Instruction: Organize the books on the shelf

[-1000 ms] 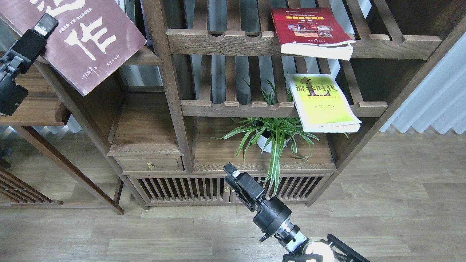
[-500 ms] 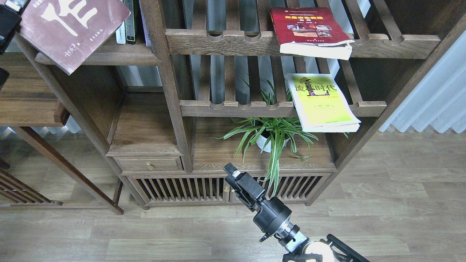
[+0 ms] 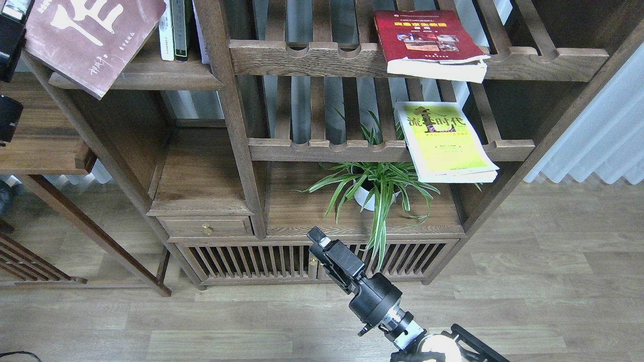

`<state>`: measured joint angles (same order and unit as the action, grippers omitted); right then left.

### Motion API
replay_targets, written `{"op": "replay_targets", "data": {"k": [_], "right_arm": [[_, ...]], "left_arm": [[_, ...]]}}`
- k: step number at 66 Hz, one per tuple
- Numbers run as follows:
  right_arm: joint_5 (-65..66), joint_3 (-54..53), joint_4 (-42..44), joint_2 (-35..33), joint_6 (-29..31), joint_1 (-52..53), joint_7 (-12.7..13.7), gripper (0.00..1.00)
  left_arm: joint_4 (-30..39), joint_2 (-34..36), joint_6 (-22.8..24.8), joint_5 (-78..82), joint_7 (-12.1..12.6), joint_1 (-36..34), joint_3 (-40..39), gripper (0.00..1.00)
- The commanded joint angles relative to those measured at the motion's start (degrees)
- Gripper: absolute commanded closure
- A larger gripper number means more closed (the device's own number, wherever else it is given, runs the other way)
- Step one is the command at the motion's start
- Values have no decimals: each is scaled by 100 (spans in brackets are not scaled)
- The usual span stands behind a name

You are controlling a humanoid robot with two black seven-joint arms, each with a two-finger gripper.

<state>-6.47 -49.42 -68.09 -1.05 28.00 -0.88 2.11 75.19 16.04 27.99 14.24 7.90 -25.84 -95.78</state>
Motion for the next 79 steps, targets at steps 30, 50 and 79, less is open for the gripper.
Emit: {"op": "replay_targets", "data": {"k": [30,50,79], "right_arm": [[93,55,-3,105,0,-9,-1,12],[93,-6,270,105,0,79,-1,8],[155,55,270,105,0,237,17,8]], "left_arm": [[-726,22,1,1335,1,-1169,-99,100],[-1112,637,1,1370,-8,-1565,24,100],[-2544,567,1,2012,-1247,-2724,1122,100]]}}
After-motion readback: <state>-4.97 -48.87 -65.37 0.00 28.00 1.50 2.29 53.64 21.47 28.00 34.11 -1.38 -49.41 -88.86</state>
